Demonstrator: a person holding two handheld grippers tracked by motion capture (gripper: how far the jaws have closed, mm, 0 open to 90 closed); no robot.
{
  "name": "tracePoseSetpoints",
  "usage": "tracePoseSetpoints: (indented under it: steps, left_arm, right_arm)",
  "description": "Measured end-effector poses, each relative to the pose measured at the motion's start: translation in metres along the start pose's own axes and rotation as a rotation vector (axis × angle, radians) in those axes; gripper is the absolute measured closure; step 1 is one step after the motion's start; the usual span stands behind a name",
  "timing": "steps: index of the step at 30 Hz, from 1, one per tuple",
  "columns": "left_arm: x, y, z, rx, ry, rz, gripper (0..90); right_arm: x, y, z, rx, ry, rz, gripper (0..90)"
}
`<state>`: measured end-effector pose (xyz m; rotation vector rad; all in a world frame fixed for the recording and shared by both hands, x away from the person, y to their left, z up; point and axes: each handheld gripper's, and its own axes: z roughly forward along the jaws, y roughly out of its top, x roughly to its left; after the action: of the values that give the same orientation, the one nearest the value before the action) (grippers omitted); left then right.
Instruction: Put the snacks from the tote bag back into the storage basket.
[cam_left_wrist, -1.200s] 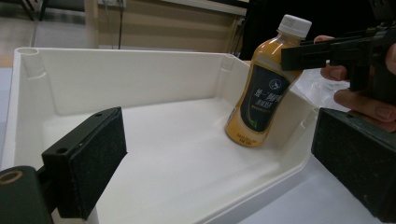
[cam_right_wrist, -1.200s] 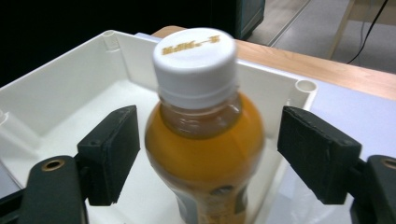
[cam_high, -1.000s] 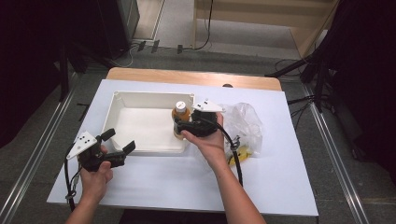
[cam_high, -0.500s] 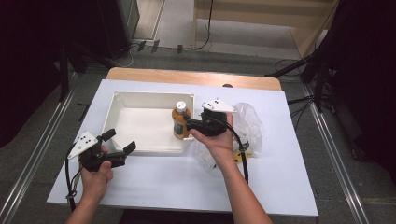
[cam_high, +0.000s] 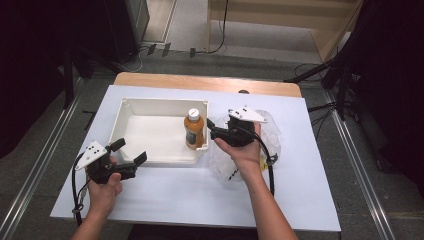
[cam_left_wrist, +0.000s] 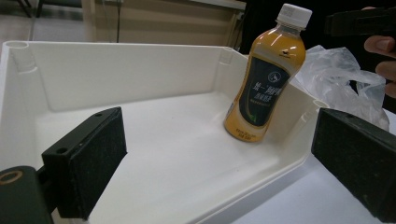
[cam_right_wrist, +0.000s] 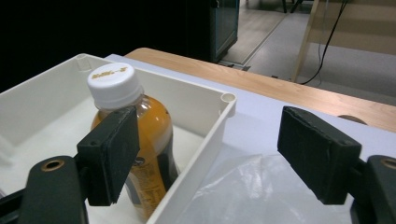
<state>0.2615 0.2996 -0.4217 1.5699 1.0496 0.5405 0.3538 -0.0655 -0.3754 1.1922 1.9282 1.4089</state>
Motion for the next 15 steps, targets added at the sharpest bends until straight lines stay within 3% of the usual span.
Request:
tracePoseSetpoints:
  steps: [9, 15]
  left_arm:
    - [-0.004, -0.001, 0.002, 0.016, 0.006, 0.028, 3.2]
    - [-0.005, -0.003, 0.004, 0.019, 0.004, 0.024, 3.2]
  right_arm:
    - [-0.014, -0.005, -0.011, -0.003, -0.028, 0.01, 22.1]
    - [-0.022, -0.009, -0.018, -0.006, -0.041, 0.017, 22.2]
